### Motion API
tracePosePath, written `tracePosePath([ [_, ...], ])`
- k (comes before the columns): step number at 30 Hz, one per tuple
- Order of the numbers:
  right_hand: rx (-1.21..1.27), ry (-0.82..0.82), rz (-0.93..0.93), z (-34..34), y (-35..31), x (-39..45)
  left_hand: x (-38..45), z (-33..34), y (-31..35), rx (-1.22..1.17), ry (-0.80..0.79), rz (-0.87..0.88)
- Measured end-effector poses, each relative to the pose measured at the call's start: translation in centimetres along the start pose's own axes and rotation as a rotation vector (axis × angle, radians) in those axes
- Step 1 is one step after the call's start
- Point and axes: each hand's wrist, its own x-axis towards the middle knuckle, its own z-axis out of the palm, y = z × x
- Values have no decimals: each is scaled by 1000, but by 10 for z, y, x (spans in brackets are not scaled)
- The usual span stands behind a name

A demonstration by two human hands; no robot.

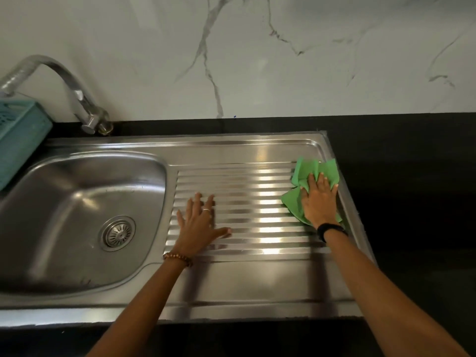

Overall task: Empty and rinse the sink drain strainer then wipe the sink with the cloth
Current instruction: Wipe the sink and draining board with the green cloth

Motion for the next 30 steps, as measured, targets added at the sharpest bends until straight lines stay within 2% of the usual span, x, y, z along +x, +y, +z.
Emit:
tracePosePath([
  [2,-8,15,-7,6,-18,2,-9,-9,-29,-21,8,-105],
  [6,27,12,-184,30,-89,-7,-24,-23,-64,-220,0,-197],
  [8,64,-9,-269,43,-135,-14,-27,-26,-69,-312,4,-191],
  [12,95,-91,-464,67,-223,-26,-30,-31,-74,-300,-4,-131],
  [16,78,-137,-649,77,-263,-35,-34,-36,-82,-253,25,-111],
  [19,82,-157,-755,76,-254,-41,-38,-35,-83,-169,74,-104],
  [22,152,-148,-740,69,-227,-45,-44,-28,-72,-69,95,-79],
  [25,180,-116,-615,57,-173,-42,-44,-16,-42,-15,78,19],
  [30,184,-8,-333,18,-49,-32,-35,12,27,-10,-61,129],
])
